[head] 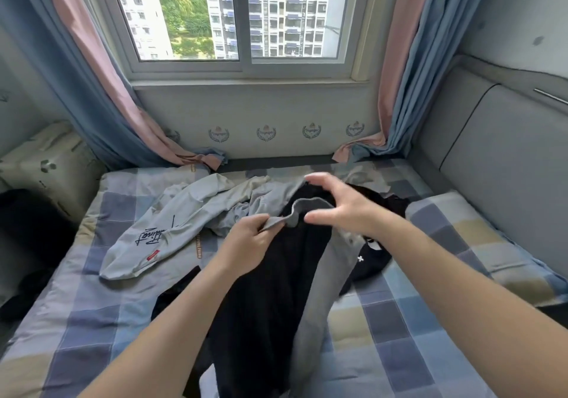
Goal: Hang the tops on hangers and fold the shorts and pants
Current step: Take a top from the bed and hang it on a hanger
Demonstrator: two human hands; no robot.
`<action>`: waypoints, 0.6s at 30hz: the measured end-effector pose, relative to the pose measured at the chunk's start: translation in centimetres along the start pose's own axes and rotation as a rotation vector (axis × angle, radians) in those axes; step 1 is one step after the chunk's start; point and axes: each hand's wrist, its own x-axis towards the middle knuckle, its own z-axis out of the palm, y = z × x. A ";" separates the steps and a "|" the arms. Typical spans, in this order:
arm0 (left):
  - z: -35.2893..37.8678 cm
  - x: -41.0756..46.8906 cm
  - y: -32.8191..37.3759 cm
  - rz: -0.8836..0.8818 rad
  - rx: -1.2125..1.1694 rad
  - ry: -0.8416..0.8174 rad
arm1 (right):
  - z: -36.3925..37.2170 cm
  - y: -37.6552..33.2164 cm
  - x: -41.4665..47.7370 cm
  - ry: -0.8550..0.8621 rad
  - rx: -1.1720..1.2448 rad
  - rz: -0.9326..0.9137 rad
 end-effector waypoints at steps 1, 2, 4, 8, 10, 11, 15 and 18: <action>-0.1 0.1 1.0 0.036 0.003 -0.005 | 1.4 -0.5 -0.4 -0.116 0.020 -0.022; -0.2 0.2 1.8 0.064 0.016 -0.014 | 2.9 -0.8 -0.8 -0.214 0.048 -0.018; -0.5 0.3 2.8 0.107 0.035 -0.042 | 5.1 -0.8 -1.1 -0.294 0.096 -0.010; -1.8 -0.1 1.8 0.084 0.059 -0.076 | 5.5 -0.1 -0.3 -0.084 0.203 -0.079; -2.3 -0.6 -0.2 -0.019 0.057 -0.159 | 4.3 -0.6 0.3 0.021 0.201 -0.144; -2.4 -1.0 -1.5 -0.100 0.030 -0.225 | 3.4 -1.1 0.5 0.067 0.202 -0.170; -2.1 -3.5 -7.0 -0.347 0.020 -0.428 | -0.6 -1.6 1.6 0.345 0.418 -0.163; -1.9 -4.2 -8.6 -0.354 -0.068 -0.270 | -2.6 -1.0 2.3 0.489 0.540 -0.057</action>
